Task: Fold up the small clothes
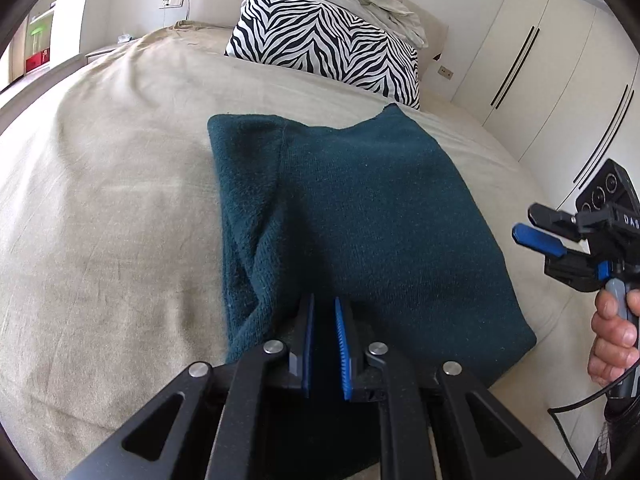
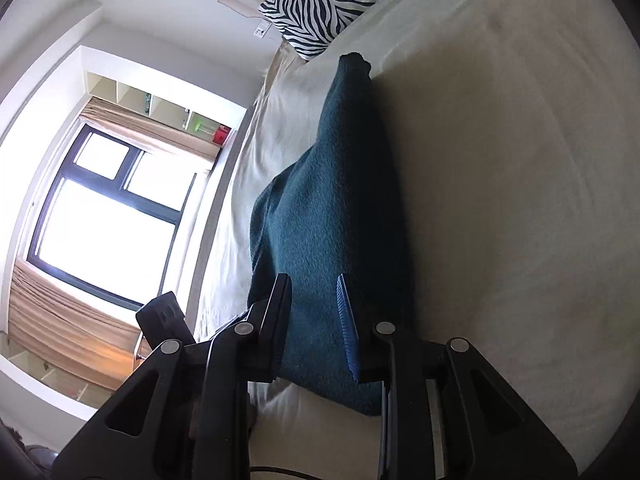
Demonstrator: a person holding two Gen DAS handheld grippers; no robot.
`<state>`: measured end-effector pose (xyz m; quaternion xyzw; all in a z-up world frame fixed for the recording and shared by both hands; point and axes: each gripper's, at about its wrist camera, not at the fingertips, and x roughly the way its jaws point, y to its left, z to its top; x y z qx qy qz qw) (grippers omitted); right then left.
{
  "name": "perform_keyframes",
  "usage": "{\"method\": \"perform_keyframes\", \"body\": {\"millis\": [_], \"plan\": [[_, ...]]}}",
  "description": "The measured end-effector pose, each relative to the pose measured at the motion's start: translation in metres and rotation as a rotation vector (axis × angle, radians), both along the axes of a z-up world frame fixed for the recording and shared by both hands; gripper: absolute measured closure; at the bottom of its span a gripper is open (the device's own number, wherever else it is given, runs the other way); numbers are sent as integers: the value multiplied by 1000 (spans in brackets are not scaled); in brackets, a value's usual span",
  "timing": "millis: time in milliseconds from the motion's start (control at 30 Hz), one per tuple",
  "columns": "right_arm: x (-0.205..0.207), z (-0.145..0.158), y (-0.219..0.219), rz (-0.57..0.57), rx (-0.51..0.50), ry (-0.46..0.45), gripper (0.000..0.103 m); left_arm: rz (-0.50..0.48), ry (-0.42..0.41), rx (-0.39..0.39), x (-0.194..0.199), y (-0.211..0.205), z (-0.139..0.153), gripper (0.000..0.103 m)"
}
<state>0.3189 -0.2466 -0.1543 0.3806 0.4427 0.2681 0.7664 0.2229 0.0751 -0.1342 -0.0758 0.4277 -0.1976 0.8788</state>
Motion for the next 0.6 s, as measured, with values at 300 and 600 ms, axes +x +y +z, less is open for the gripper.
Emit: {"method": "perform_keyframes", "body": {"millis": [300,600], "plan": [[150,-33,73,18,-130,177,96,-10,21,-65,15,2,-2,89],[127,-48,14,-140,-91,151,103,-1,-8,-152,17,4,13,80]]}}
